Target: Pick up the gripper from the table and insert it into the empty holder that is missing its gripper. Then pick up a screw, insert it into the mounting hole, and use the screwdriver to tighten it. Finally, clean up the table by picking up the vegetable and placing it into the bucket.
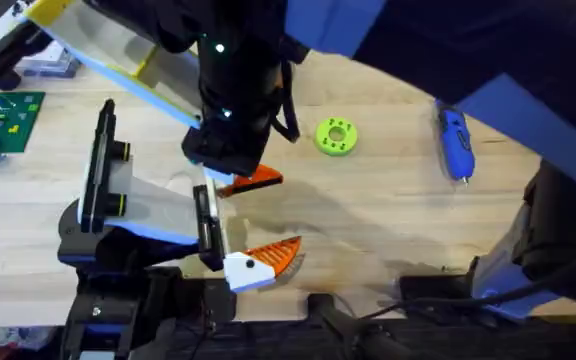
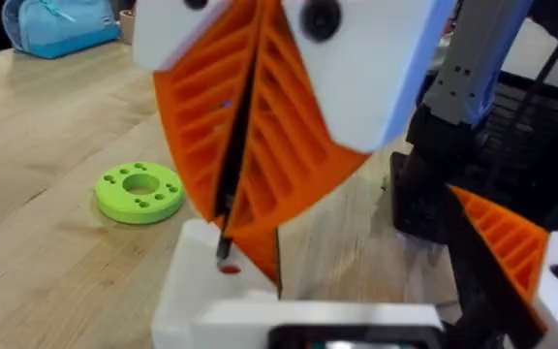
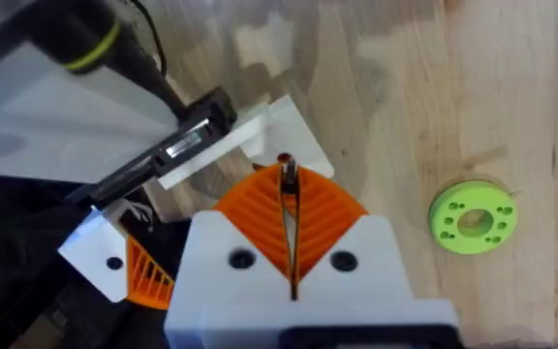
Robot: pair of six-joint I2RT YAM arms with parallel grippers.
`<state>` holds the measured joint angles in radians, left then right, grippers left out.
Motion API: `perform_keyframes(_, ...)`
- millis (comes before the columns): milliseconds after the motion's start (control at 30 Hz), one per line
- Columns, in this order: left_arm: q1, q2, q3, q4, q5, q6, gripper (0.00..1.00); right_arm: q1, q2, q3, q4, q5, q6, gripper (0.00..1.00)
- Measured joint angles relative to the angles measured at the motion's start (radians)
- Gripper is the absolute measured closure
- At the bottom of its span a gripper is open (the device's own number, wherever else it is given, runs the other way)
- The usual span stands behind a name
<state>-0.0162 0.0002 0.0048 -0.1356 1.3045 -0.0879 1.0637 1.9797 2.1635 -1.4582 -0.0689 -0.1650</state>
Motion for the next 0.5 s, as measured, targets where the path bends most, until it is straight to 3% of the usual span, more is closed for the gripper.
perform_keyframes(500, 0.0, 0.0, 0.0, 0.0, 0.0, 0.0, 0.012, 0.007, 0.0, 0.0, -0.002, 0.0, 0.0, 0.993)
